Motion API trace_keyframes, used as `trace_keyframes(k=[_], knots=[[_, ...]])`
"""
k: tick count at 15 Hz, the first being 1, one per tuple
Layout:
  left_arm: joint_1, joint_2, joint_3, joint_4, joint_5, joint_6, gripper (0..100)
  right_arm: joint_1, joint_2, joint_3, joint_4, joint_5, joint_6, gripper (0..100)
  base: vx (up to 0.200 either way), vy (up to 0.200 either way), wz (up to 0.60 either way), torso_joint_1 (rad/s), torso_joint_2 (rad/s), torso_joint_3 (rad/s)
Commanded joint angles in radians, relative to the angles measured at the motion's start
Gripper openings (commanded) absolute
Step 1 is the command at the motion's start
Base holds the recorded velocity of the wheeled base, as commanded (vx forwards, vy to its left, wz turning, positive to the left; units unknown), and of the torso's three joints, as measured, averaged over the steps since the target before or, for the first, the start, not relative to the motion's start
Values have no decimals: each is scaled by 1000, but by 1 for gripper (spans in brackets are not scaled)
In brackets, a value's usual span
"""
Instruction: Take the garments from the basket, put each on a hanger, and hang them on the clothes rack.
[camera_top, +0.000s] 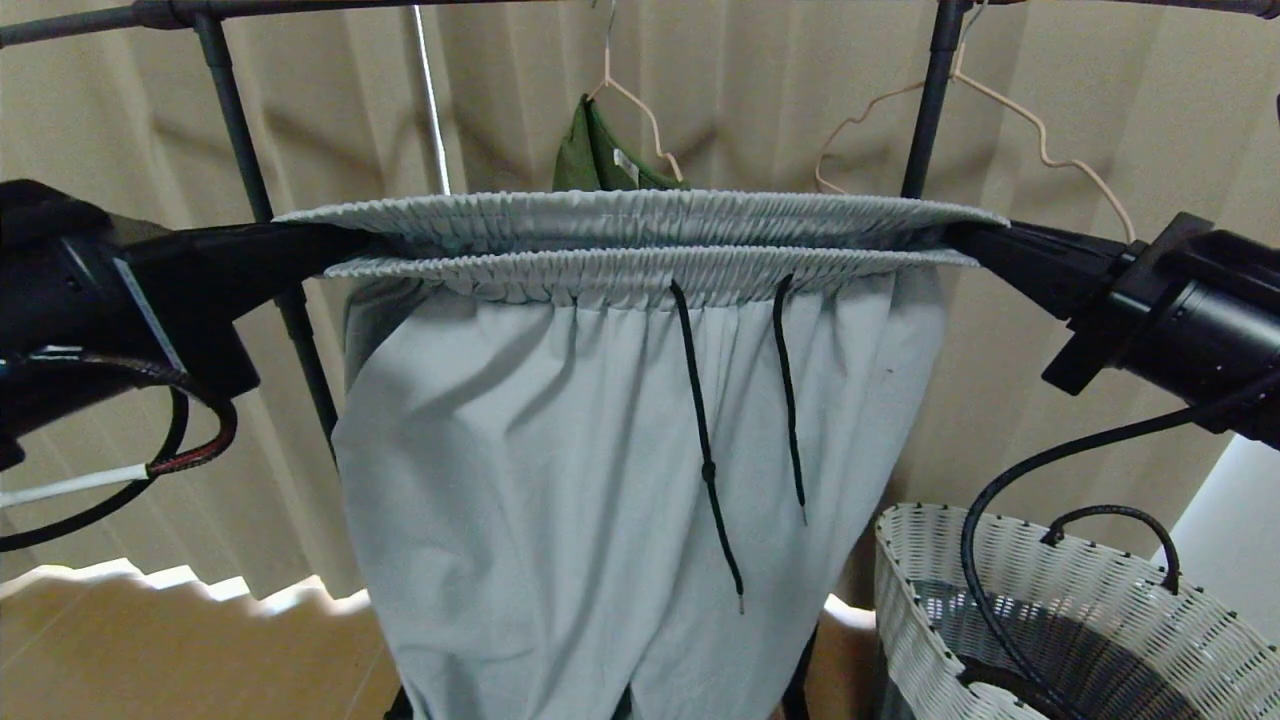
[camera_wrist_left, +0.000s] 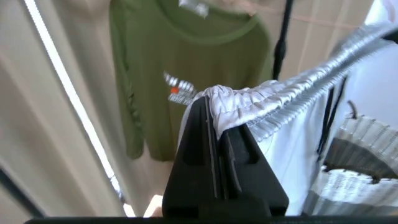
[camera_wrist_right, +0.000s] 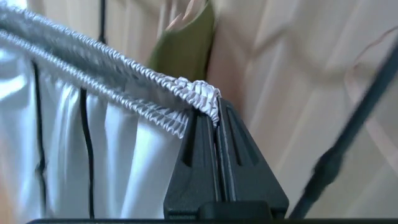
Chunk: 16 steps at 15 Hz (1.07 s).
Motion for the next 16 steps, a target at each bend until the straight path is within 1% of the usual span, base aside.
trace_keyframes(k=[1, 4, 8, 12, 13, 15, 16], knots=[[-7, 34, -25, -3, -2, 1, 0, -9, 1, -11, -1, 0, 0, 0, 0, 0, 0, 0, 0, 0], [-10, 75, -94, 3, 0, 5, 0, -9, 7, -43, 2, 0, 0, 0, 0, 0, 0, 0, 0, 0], [-18, 100, -83, 3, 0, 5, 0, -20, 17, -50, 4, -1, -2, 0, 0, 0, 0, 0, 0, 0], [-29, 149, -99, -3, 3, 4, 0, -113, 31, -68, 17, 0, -5, 0, 0, 0, 0, 0, 0, 0], [-29, 163, -111, -3, 5, 4, 0, -124, 27, -68, 33, 0, -13, 0, 0, 0, 0, 0, 0, 0], [-27, 209, -148, -5, 5, 4, 0, -175, -15, -69, 136, 2, -39, 0, 0, 0, 0, 0, 0, 0], [-27, 229, -160, -6, 6, 4, 0, -181, -33, -73, 172, 2, -37, 0, 0, 0, 0, 0, 0, 0]])
